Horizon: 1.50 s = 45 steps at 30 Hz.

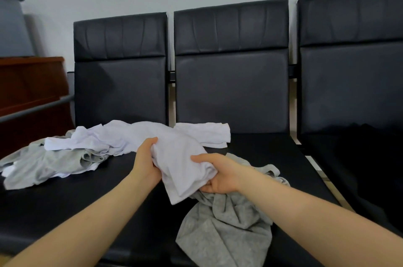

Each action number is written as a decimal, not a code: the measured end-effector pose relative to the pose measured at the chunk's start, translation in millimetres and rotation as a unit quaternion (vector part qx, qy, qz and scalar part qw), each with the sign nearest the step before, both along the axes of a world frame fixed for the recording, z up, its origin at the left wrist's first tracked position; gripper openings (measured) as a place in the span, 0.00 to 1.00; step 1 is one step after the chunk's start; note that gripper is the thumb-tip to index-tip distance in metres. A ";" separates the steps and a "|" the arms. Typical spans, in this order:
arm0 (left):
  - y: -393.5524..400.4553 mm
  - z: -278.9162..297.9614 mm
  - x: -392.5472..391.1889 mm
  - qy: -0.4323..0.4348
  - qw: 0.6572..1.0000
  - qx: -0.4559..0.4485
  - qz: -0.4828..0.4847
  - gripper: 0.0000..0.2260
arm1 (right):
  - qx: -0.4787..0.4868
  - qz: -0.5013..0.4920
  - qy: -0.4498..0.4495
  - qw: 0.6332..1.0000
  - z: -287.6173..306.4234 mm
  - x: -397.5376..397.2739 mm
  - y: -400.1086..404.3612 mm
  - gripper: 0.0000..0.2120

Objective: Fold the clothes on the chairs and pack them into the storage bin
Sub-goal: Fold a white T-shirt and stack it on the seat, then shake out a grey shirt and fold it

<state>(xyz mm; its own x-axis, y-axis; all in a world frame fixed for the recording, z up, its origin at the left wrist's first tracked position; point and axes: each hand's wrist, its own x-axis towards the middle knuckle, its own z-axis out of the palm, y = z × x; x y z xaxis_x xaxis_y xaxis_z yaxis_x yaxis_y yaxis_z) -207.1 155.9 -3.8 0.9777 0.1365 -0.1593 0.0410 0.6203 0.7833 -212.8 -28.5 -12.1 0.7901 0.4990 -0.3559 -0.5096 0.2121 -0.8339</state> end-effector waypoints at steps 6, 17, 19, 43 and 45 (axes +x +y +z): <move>9.8 2.2 4.4 -0.054 0.998 -0.034 -0.006 0.19 | -0.003 -0.075 -0.035 0.997 -2.9 13.0 -3.5 0.06; 4.9 -2.9 44.8 0.015 0.996 0.047 0.079 0.20 | -0.050 -0.114 -0.032 0.992 -17.2 48.4 3.9 0.05; 4.2 6.3 61.3 0.009 0.995 0.069 0.069 0.20 | -0.105 -0.110 -0.055 0.987 -20.4 58.7 5.3 0.03; -21.4 -12.3 169.1 0.077 0.770 0.620 0.129 0.31 | -0.502 -0.215 -0.289 0.787 -37.8 181.3 -49.8 0.11; -35.7 6.8 147.7 0.034 0.781 0.614 0.111 0.27 | -0.483 -0.249 -0.285 0.790 -21.1 164.7 -52.5 0.14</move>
